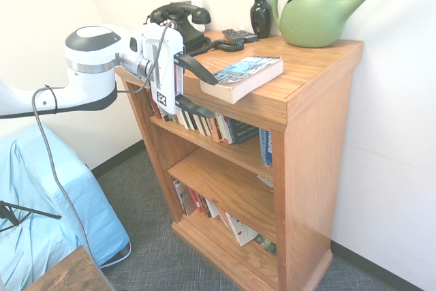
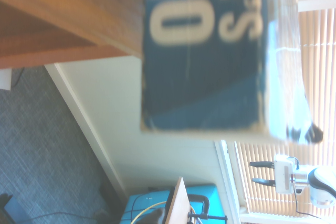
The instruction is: Shelf the books
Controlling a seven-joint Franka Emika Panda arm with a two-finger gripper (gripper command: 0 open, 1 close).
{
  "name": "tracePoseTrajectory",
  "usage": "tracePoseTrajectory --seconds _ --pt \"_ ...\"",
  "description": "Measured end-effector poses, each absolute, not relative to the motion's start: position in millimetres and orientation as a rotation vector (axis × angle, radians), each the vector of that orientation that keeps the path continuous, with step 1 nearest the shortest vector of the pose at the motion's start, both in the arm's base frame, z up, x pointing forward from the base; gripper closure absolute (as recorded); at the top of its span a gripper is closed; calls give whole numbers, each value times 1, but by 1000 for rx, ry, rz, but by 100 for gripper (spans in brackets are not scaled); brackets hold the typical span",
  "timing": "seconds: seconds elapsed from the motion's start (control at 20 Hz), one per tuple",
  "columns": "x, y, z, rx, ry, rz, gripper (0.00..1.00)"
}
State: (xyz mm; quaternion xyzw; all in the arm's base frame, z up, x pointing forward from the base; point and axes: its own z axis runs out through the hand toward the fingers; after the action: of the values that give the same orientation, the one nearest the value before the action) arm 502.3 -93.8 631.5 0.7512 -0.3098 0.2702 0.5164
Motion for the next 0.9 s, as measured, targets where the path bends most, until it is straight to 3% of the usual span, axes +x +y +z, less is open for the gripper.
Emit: tracePoseTrajectory --seconds 0.9 --pt "547 -111 623 1803 -762 642 0"
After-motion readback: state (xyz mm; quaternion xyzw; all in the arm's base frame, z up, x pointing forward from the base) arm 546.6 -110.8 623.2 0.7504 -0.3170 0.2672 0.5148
